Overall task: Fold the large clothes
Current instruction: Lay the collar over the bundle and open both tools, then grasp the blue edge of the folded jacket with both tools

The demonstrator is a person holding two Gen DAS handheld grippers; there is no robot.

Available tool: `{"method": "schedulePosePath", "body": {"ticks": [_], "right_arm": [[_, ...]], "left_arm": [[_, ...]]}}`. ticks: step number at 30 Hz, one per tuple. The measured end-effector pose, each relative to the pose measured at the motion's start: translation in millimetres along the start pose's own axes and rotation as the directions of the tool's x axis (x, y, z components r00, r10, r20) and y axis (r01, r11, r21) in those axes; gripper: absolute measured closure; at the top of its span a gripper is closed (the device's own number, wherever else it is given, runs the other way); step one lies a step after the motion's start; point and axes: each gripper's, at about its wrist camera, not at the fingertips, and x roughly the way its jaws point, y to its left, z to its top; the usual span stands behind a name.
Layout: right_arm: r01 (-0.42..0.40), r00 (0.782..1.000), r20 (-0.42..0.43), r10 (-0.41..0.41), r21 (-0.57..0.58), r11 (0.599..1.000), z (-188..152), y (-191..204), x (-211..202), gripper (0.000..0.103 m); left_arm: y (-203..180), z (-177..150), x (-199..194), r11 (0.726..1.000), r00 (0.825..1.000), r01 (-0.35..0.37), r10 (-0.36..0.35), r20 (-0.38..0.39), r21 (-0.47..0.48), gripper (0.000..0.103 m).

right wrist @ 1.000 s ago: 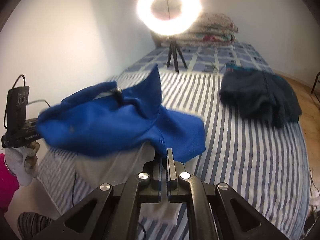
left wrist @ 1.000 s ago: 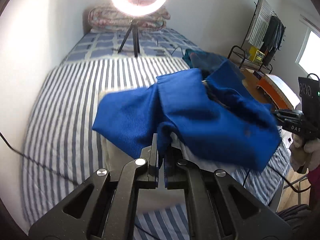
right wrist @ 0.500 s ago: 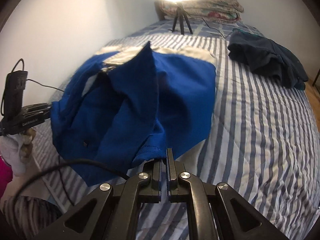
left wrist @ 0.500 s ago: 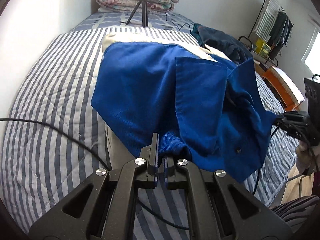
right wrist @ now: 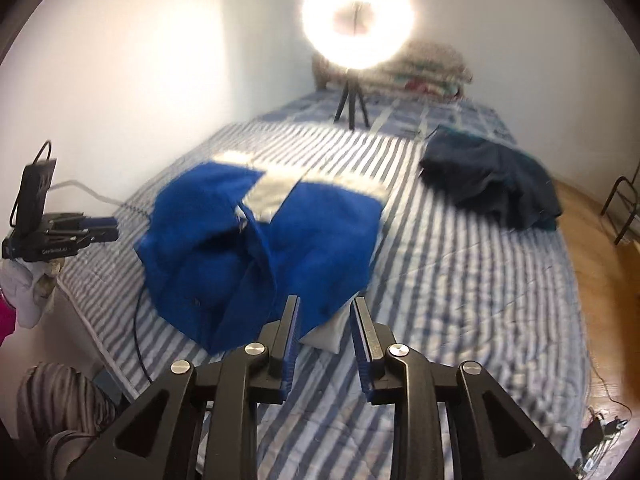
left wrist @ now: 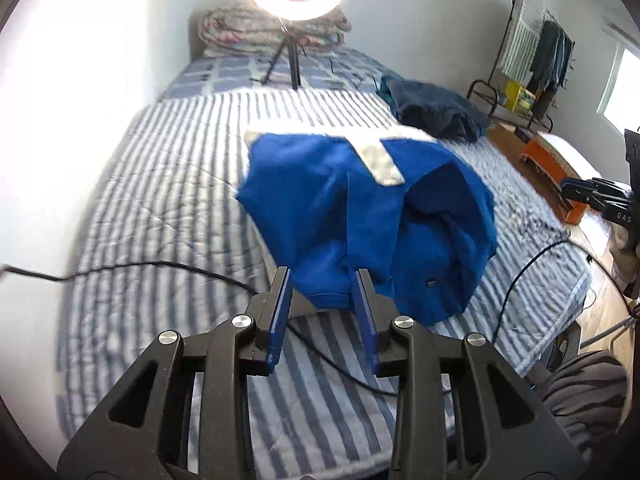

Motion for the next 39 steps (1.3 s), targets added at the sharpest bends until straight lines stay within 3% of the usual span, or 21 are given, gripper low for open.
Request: {"method": "schedulePosePath", "body": {"ticks": [6,8,11,15,18,20,23,26,31,34,39], "right_arm": [[0.042,0.995,0.096,-0.037,-0.047,0.998,24,7,-65,0.074],[0.055,0.989,0.142,-0.046,-0.063,0.996,33,10,-93,0.066],[0.079,0.974,0.217,-0.061,-0.076,0.994,46,13,-138,0.056],[0.133,0.951,0.295,-0.099,-0.097,0.986,62,16,-187,0.048],[0.15,0.939,0.325,-0.109,-0.103,0.983,74,15,-211,0.043],[0.183,0.929,0.346,-0.131,-0.123,0.975,82,17,-221,0.033],[0.207,0.919,0.364,-0.15,-0.123,0.971,90,15,-223,0.026],[0.196,0.926,0.346,-0.148,-0.107,0.975,87,8,-201,0.017],[0.125,0.972,0.21,-0.104,-0.087,0.988,63,-4,-117,0.017],[0.061,0.992,0.112,-0.055,-0.048,0.997,46,-11,-58,0.017],[-0.019,1.0,0.008,0.018,0.053,0.998,19,-23,31,0.017]], "left_arm": [[0,28,-81,0.999,0.993,-0.045,0.043,0.11,0.009,0.072],[-1,38,-115,0.999,0.987,-0.048,0.047,0.155,0.005,0.071],[-1,55,-164,0.999,0.973,-0.048,0.049,0.225,-0.011,0.059],[-4,73,-224,0.998,0.944,-0.061,0.068,0.324,-0.031,0.052],[-4,83,-244,0.997,0.932,-0.063,0.071,0.356,-0.035,0.04],[-1,89,-244,0.997,0.933,-0.057,0.069,0.354,-0.044,0.04],[7,95,-223,0.997,0.946,-0.051,0.068,0.317,-0.059,0.04],[18,95,-183,0.995,0.966,-0.021,0.046,0.254,-0.102,0.04],[48,89,-82,0.975,0.995,0.037,-0.015,0.102,-0.22,0.039],[67,87,-20,0.947,0.997,0.074,-0.074,0.011,-0.311,0.04],[96,83,62,0.889,0.991,0.088,-0.124,-0.052,-0.449,0.04]]}}
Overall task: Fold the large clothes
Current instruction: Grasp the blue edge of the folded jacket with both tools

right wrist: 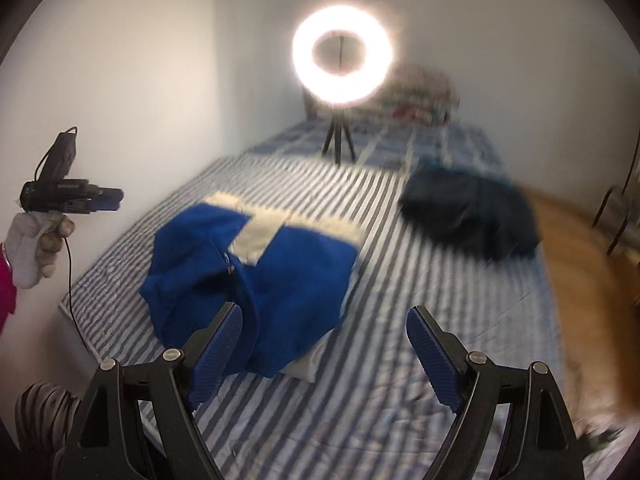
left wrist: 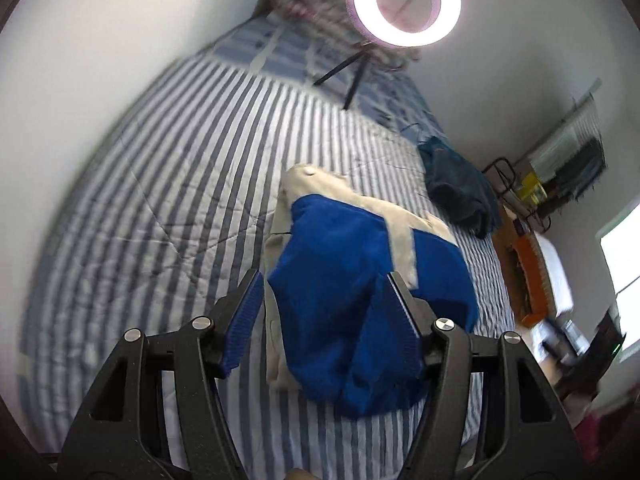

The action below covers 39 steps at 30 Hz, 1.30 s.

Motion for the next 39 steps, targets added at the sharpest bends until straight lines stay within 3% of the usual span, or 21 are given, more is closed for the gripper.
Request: {"method": "schedulePosePath", "body": {"ticks": [4,8,9,10,11,13,15,17,18,21,24,25,27,29,31,33,34,37,39], "right_arm": [[-0.063,0.995,-0.064,0.072,0.136,0.989,-15,-17,56,0.017],[-0.139,0.98,-0.094,0.175,0.306,0.942,-22,-34,102,0.018],[-0.143,0.978,-0.099,0.186,0.334,0.932,-23,-37,110,0.02],[-0.15,0.974,-0.103,0.199,0.361,0.92,-25,-39,117,0.025],[-0.161,0.971,-0.103,0.214,0.376,0.913,-25,-40,121,0.034],[-0.183,0.967,-0.093,0.236,0.388,0.903,-24,-40,123,0.043],[-0.213,0.961,-0.085,0.262,0.372,0.903,-20,-37,123,0.06],[-0.248,0.943,-0.118,0.311,0.375,0.893,-18,-36,129,0.094],[-0.247,0.938,-0.134,0.32,0.391,0.887,-17,-37,131,0.101],[-0.297,0.926,-0.1,0.365,0.407,0.864,-11,-44,117,0.102],[-0.315,0.926,-0.07,0.372,0.403,0.859,-13,-51,108,0.103],[-0.292,0.931,-0.087,0.356,0.409,0.864,-19,-53,113,0.103],[-0.234,0.934,-0.159,0.321,0.407,0.883,-32,-50,134,0.103],[-0.173,0.939,-0.217,0.266,0.37,0.913,-41,-40,149,0.103],[-0.157,0.949,-0.207,0.238,0.345,0.925,-39,-35,142,0.102],[-0.133,0.96,-0.193,0.204,0.327,0.936,-31,-36,123,0.095],[-0.127,0.968,-0.169,0.186,0.31,0.942,-28,-37,109,0.088],[-0.186,0.974,-0.081,0.211,0.239,0.953,-22,-26,69,0.087],[-0.295,0.95,-0.052,0.307,0.167,0.941,-16,-6,54,0.087]], "left_arm": [[18,11,47,0.996,0.998,0.033,-0.038,-0.059,-0.08,0.04],[13,9,81,0.998,0.994,0.033,-0.039,-0.101,-0.059,0.04],[12,6,87,0.998,0.994,0.033,-0.038,-0.103,-0.052,0.046],[12,4,91,0.998,0.994,0.036,-0.041,-0.103,-0.047,0.065],[11,2,94,0.999,0.993,0.036,-0.04,-0.107,-0.04,0.073],[11,0,98,0.998,0.993,0.052,-0.056,-0.108,-0.044,0.092],[10,-3,97,0.995,0.992,0.076,-0.083,-0.099,-0.065,0.094],[8,-6,92,0.992,0.991,0.097,-0.104,-0.086,-0.087,0.096],[8,-9,85,0.988,0.989,0.117,-0.125,-0.08,-0.099,0.096],[10,-16,69,0.979,0.984,0.159,-0.168,-0.062,-0.13,0.097],[17,-27,78,0.994,0.992,0.07,-0.078,-0.1,-0.082,0.097],[18,-31,90,0.999,0.993,0.006,-0.01,-0.12,-0.034,0.097],[20,-38,111,0.998,0.988,-0.052,0.055,-0.144,0.025,0.096],[22,-41,115,0.999,0.99,-0.046,0.047,-0.131,0.01,0.095],[20,-41,107,0.997,0.99,-0.07,0.074,-0.12,0.036,0.087],[16,-41,93,0.994,0.99,-0.084,0.092,-0.111,0.07,0.086],[12,-40,81,0.989,0.989,-0.113,0.122,-0.086,0.098,0.08],[6,-40,48,0.979,0.988,-0.151,0.153,-0.001,0.134,0.079],[1,-37,33,0.98,0.99,-0.137,0.132,0.045,0.141,0.079]]}}
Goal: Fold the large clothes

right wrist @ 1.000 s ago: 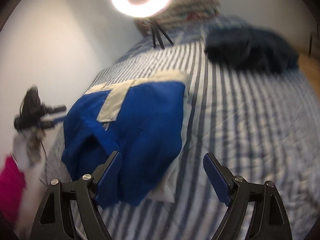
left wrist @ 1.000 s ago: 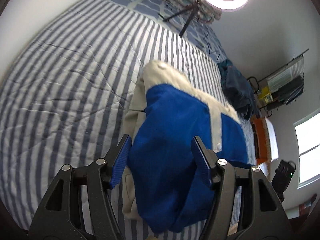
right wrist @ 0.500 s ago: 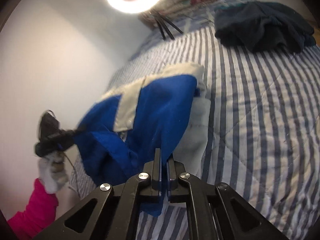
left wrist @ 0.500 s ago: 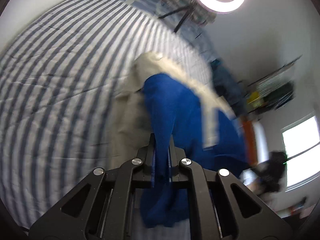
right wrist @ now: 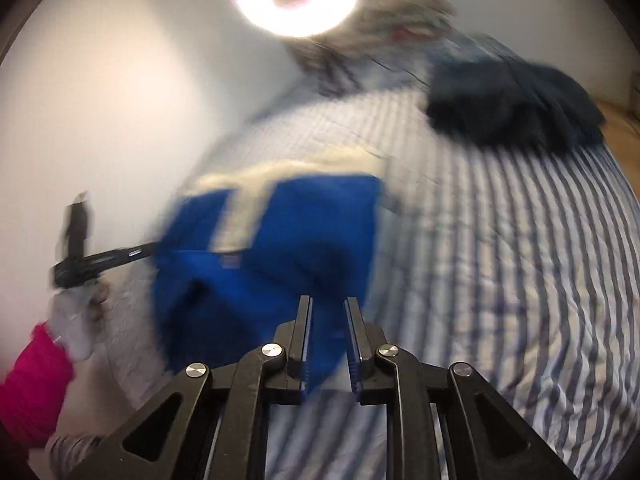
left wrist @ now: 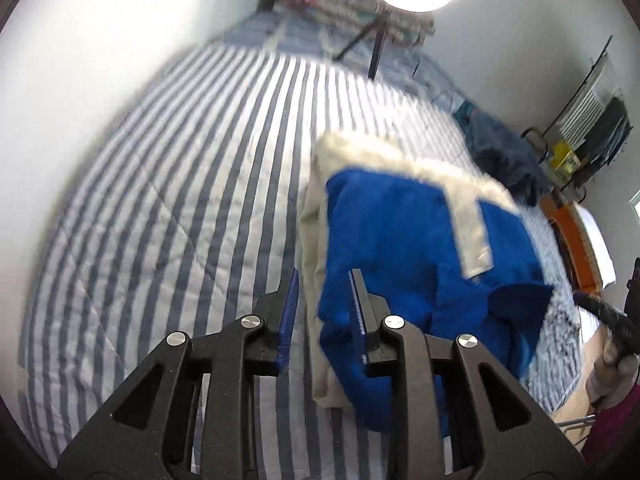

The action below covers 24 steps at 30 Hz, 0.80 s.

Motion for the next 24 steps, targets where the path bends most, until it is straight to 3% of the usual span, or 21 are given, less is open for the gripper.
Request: {"method": "schedulePosePath", "body": {"ticks": [2,5,9,12,14,16,20,24], "right_arm": [[-0.063,0.997,-0.039,0.06,-0.077,0.995,2,23,10,0.087],[-0.11,0.988,-0.123,0.088,-0.184,0.977,3,56,44,0.087],[-0.092,0.987,-0.153,0.057,-0.235,0.968,15,69,81,0.087],[0.001,0.993,-0.113,-0.031,-0.262,0.965,26,56,105,0.087],[0.066,0.989,-0.121,-0.088,-0.175,0.982,34,26,125,0.087],[0.041,0.988,-0.143,-0.048,-0.053,0.998,26,-3,137,0.092],[0.029,0.988,-0.149,-0.038,-0.062,0.998,16,0,124,0.089],[0.021,0.998,-0.061,-0.027,-0.109,0.994,39,9,87,0.079]], "left_arm": [[-8,2,-5,0.999,0.999,0.043,-0.044,0.024,0.027,0.079],[-28,1,8,0.995,1.0,0.024,-0.026,0.011,0.099,0.079],[-40,0,46,0.992,0.999,0.018,-0.013,-0.036,0.125,0.079],[-42,-3,57,0.988,0.999,0.006,-0.001,-0.033,0.153,0.079],[-40,-6,64,0.987,0.999,0.009,-0.003,-0.037,0.16,0.079],[-35,-12,69,0.988,0.999,0.028,-0.021,-0.048,0.149,0.078],[-32,-12,66,0.986,0.997,0.033,-0.022,-0.069,0.163,0.078],[-41,16,37,0.989,0.998,0.059,-0.06,0.006,0.139,0.078]]}}
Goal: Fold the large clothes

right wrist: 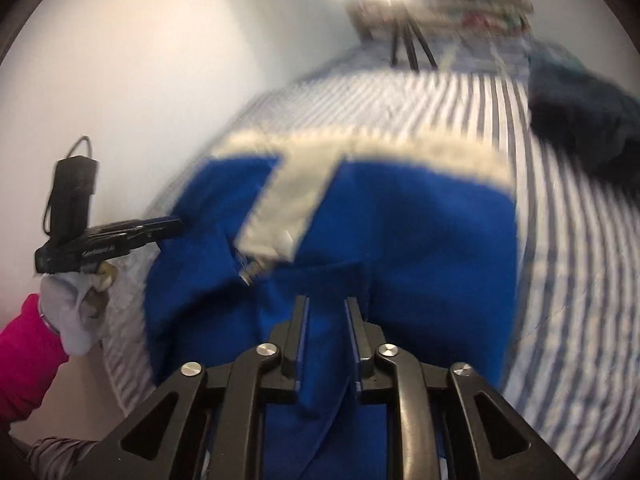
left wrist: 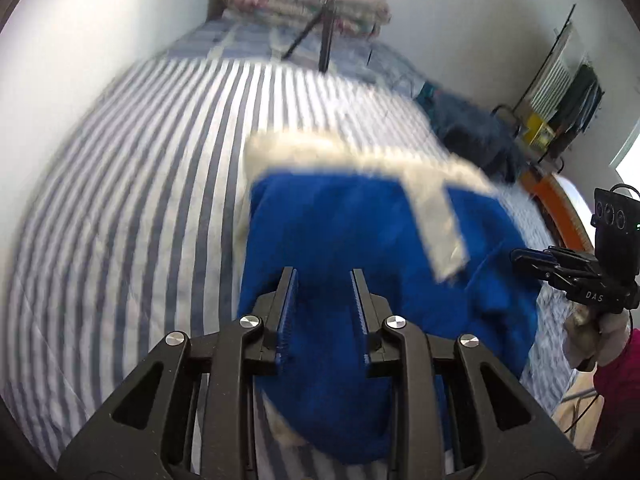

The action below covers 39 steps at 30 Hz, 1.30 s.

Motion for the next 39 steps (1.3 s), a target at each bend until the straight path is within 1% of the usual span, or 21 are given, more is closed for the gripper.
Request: {"method": "schedulePosePath", "body": {"ticks": [2,4,6,8,10,11,13,15,17,19,21,22,24,26,27,30,31,33,35,37,39], "right_arm": [[0.016,0.999,0.029,-0.016,0.001,1.0,17,-4,-8,0.078],[0.039,0.998,0.041,-0.039,-0.002,0.999,31,-10,-6,0.078],[0.06,0.998,0.032,-0.06,0.001,0.998,42,-17,5,0.078],[0.095,0.995,0.016,-0.095,0.006,0.995,48,-24,22,0.078],[0.122,0.992,-0.005,-0.122,0.023,0.992,53,-37,35,0.078],[0.126,0.992,-0.018,-0.125,0.039,0.991,52,-44,42,0.079],[0.106,0.994,-0.035,-0.104,0.06,0.993,53,-51,52,0.079],[0.105,0.993,-0.061,-0.101,0.056,0.993,50,-52,63,0.079],[0.116,0.99,-0.083,-0.112,0.054,0.992,42,-55,76,0.079],[0.131,0.987,-0.094,-0.127,0.04,0.991,47,-53,78,0.079],[0.138,0.986,-0.105,-0.132,0.048,0.989,54,-51,69,0.079],[0.137,0.986,-0.101,-0.132,0.05,0.989,54,-50,64,0.079],[0.123,0.99,-0.069,-0.121,0.038,0.992,51,-43,44,0.079],[0.12,0.992,-0.05,-0.119,0.028,0.992,43,-36,29,0.079],[0.109,0.993,-0.042,-0.107,0.032,0.994,36,-32,18,0.079],[0.123,0.991,-0.046,-0.122,0.026,0.992,17,-26,3,0.079],[0.111,0.993,-0.049,-0.109,0.038,0.993,12,-26,0,0.079],[0.086,0.995,-0.062,-0.082,0.07,0.994,-1,-29,-1,0.079],[0.093,0.993,-0.077,-0.087,0.079,0.992,-10,-32,3,0.078],[0.089,0.992,-0.098,-0.079,0.103,0.991,-18,-36,11,0.078],[0.084,0.991,-0.113,-0.071,0.12,0.989,-26,-39,22,0.078]], "left_arm": [[-5,18,-1,1.0,1.0,-0.02,0.02,0.023,0.01,0.078],[-9,40,10,0.999,0.999,-0.036,0.036,0.023,0.011,0.077],[-10,53,24,0.997,0.997,-0.073,0.073,0.017,0.023,0.077],[-5,64,49,0.991,0.992,-0.128,0.128,-0.013,0.034,0.077],[3,64,67,0.986,0.985,-0.165,0.167,-0.042,0.037,0.076],[8,62,77,0.985,0.983,-0.171,0.173,-0.064,0.032,0.076],[21,54,93,0.987,0.982,-0.158,0.158,-0.103,0.005,0.074],[28,45,101,0.99,0.986,-0.144,0.143,-0.091,-0.009,0.073],[27,43,105,0.988,0.985,-0.153,0.154,-0.076,0.021,0.073],[25,47,104,0.987,0.983,-0.162,0.163,-0.088,0.023,0.073],[20,52,99,0.982,0.977,-0.187,0.19,-0.093,0.037,0.073],[17,52,91,0.979,0.976,-0.2,0.202,-0.081,0.035,0.073],[10,50,71,0.981,0.98,-0.193,0.194,-0.048,0.032,0.073],[4,41,49,0.98,0.981,-0.194,0.195,-0.022,0.04,0.073],[2,36,42,0.981,0.981,-0.192,0.193,-0.019,0.04,0.073],[-3,16,24,0.982,0.983,-0.179,0.18,-0.022,0.051,0.073],[-4,9,21,0.982,0.983,-0.181,0.182,-0.024,0.061,0.073],[-6,-2,20,0.98,0.982,-0.184,0.186,-0.027,0.077,0.073],[-3,-11,27,0.977,0.979,-0.194,0.199,-0.044,0.092,0.073],[3,-16,36,0.98,0.979,-0.183,0.188,-0.071,0.071,0.073],[11,-23,44,0.987,0.982,-0.157,0.16,-0.097,0.039,0.072]]}}
